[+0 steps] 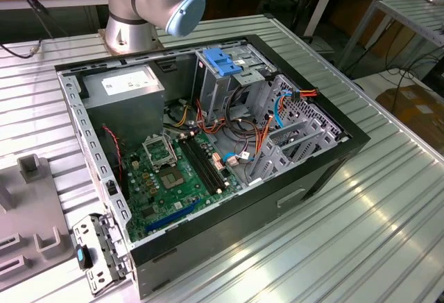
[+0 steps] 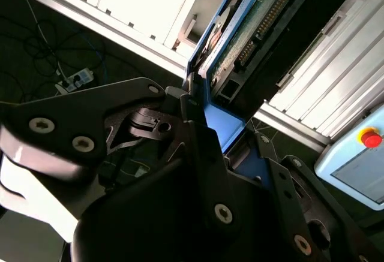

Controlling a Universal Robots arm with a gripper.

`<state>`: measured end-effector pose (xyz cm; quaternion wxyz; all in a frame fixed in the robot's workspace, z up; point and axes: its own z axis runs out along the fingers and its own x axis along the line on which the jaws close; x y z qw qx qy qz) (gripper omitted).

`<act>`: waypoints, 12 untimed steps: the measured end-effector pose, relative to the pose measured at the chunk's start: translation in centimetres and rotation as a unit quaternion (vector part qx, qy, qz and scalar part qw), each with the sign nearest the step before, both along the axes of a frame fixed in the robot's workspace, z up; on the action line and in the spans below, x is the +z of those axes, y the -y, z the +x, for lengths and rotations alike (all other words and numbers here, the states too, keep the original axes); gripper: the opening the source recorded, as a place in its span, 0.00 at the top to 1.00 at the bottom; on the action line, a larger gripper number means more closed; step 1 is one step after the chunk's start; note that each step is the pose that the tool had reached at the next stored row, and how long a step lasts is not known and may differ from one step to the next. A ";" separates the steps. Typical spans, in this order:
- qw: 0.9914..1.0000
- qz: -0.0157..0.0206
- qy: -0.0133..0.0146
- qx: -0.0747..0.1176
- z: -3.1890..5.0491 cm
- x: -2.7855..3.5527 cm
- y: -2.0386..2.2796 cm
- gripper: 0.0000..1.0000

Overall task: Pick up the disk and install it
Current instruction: 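Pick up the disk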

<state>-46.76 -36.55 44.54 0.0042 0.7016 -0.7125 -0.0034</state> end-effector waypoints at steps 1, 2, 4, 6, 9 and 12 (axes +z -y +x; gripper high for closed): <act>1.000 0.000 0.000 0.000 0.00 0.08 0.00 0.63; 1.000 0.000 0.000 0.000 0.00 0.15 0.00 0.63; 1.000 0.000 0.000 0.000 0.00 0.35 0.00 0.63; 1.000 0.000 0.000 0.000 0.00 0.62 0.00 0.63; 1.000 0.000 0.000 0.000 0.00 1.16 0.00 0.63; 1.000 0.000 0.000 0.000 0.00 1.65 0.00 0.63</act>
